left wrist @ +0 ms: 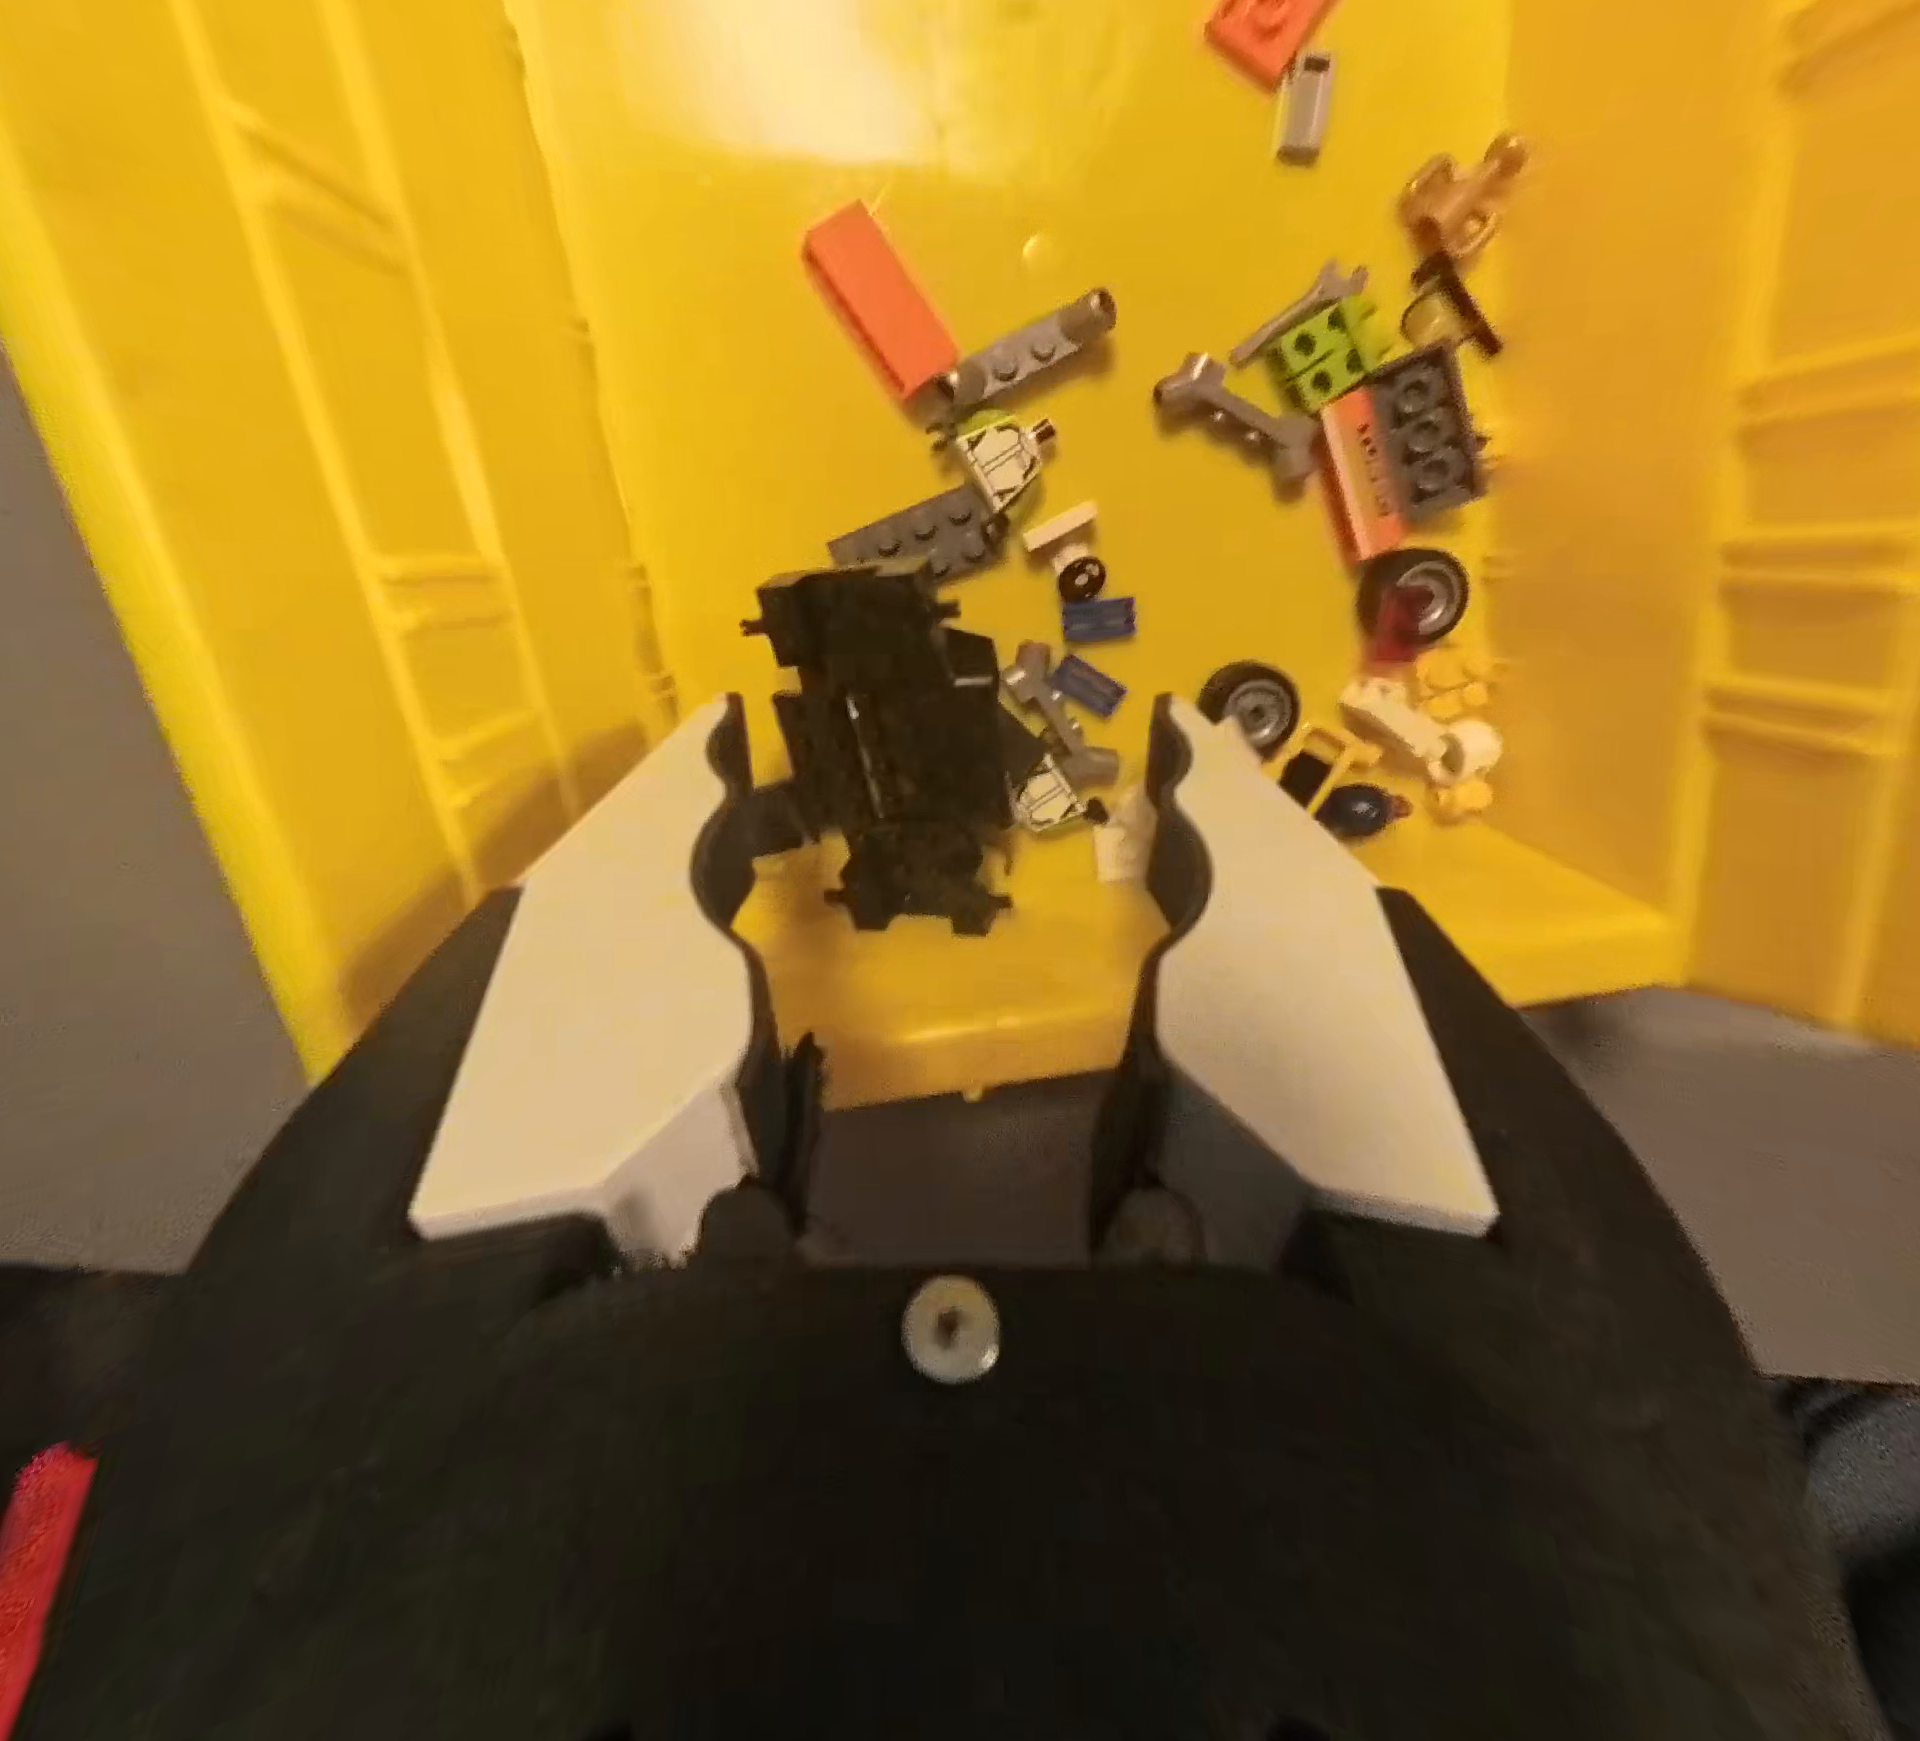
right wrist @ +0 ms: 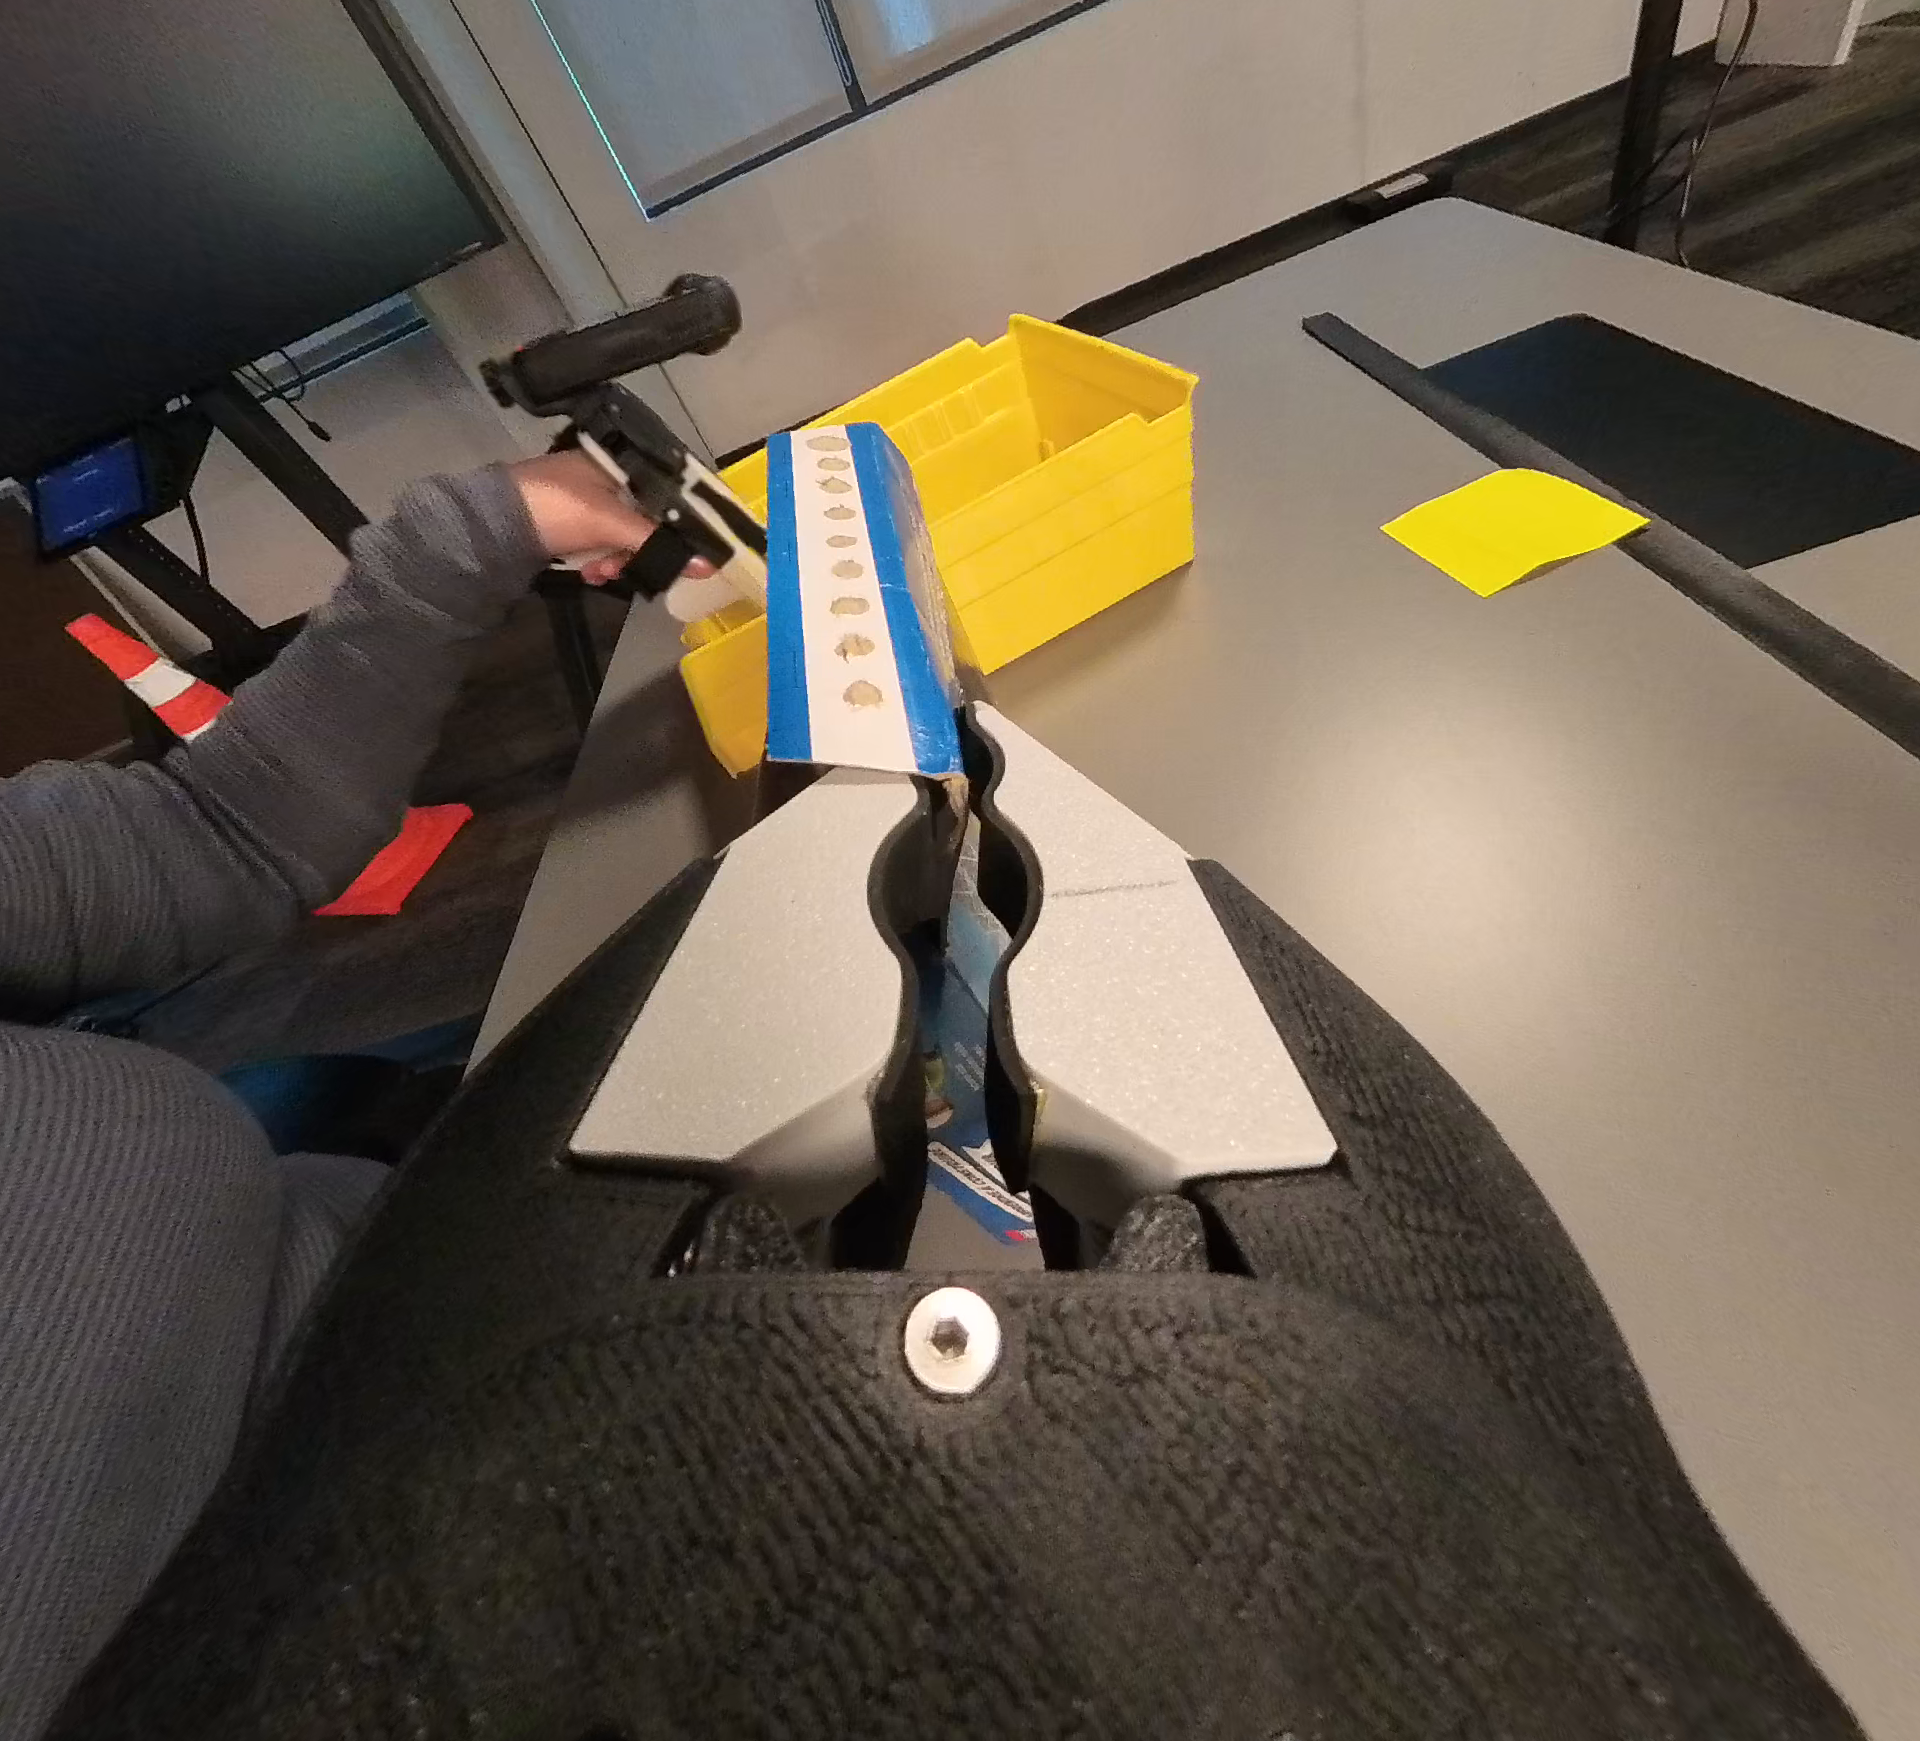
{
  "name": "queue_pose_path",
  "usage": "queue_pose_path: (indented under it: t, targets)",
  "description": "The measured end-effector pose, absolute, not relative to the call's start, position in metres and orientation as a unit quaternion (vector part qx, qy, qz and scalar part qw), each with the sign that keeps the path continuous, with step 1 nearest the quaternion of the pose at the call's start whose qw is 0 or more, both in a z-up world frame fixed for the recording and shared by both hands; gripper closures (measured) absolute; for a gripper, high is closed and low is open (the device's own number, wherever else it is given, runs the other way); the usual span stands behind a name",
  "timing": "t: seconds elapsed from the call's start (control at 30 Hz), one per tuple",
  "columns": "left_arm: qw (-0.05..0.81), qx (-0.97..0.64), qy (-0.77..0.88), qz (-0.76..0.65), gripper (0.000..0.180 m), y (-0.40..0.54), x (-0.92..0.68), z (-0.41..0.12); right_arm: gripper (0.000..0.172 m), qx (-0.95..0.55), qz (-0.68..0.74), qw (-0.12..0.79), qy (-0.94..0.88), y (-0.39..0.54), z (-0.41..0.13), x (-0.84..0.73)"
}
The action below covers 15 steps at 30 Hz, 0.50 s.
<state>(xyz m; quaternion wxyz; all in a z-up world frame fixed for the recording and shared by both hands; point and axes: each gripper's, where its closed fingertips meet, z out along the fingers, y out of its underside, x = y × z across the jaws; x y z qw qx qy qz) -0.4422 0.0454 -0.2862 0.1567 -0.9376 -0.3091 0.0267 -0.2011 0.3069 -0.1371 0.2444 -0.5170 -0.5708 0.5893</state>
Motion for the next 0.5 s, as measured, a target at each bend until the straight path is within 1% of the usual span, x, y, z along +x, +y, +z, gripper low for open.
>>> queue_pose_path:
  t: [0.13,0.2,0.27,0.37,0.43,0.5]
  targets:
    - [0.161,-0.929,-0.333,0.003,0.109,0.051,-0.449,-0.289,0.172,-0.516,0.591,0.242,-0.570,0.306,-0.137,-0.201]
    - [0.157,-0.927,-0.341,0.015,0.115,0.050,-0.456,-0.289,0.172,-0.516,0.591,0.242,-0.571,0.306,-0.137,-0.201]
    - [0.148,-0.926,-0.345,0.036,0.126,0.047,-0.464,-0.292,0.172,-0.515,0.592,0.241,-0.571,0.306,-0.137,-0.201]
    - [0.112,-0.933,-0.334,0.073,0.138,0.040,-0.470,-0.299,0.172,-0.515,0.593,0.239,-0.571,0.306,-0.137,-0.201]
    - [0.101,-0.937,-0.320,0.094,0.140,0.038,-0.471,-0.299,0.172,-0.515,0.593,0.238,-0.571,0.305,-0.137,-0.201]
    - [0.108,-0.939,-0.310,0.106,0.140,0.040,-0.469,-0.295,0.172,-0.515,0.593,0.238,-0.571,0.305,-0.137,-0.201]
